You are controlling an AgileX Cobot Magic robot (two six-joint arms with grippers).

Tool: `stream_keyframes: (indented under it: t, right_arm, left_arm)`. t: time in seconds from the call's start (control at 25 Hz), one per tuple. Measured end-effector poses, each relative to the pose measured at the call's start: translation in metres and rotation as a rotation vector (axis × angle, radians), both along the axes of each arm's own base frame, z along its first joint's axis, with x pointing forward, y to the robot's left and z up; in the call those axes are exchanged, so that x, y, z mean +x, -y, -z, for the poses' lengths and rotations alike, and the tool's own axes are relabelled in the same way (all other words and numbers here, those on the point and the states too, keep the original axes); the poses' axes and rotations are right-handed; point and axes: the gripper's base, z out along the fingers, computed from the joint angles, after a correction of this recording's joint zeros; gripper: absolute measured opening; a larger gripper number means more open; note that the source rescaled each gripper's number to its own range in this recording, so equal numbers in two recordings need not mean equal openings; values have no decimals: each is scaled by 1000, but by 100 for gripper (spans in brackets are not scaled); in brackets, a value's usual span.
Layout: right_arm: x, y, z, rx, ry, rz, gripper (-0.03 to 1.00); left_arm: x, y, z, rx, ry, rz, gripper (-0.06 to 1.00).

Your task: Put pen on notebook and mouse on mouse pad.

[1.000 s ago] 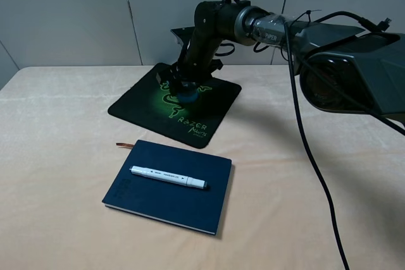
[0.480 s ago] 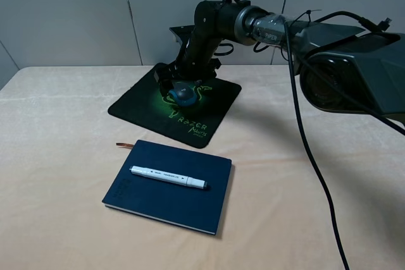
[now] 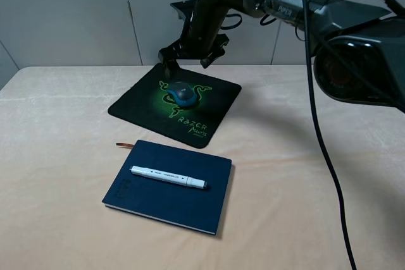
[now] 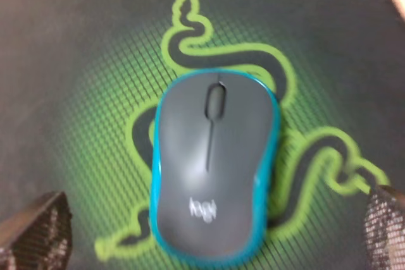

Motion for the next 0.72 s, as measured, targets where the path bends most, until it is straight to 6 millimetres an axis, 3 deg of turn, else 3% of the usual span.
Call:
stream_keyframes:
  t: [0.48,0.72]
  right_arm:
    - [-25,20,-79,-16,43,-5,100]
    - [-72,51,-114,-41,0,2,100]
  left_arm:
    - [0,0,0,0,0,0,100]
    - [0,0,0,0,0,0,100]
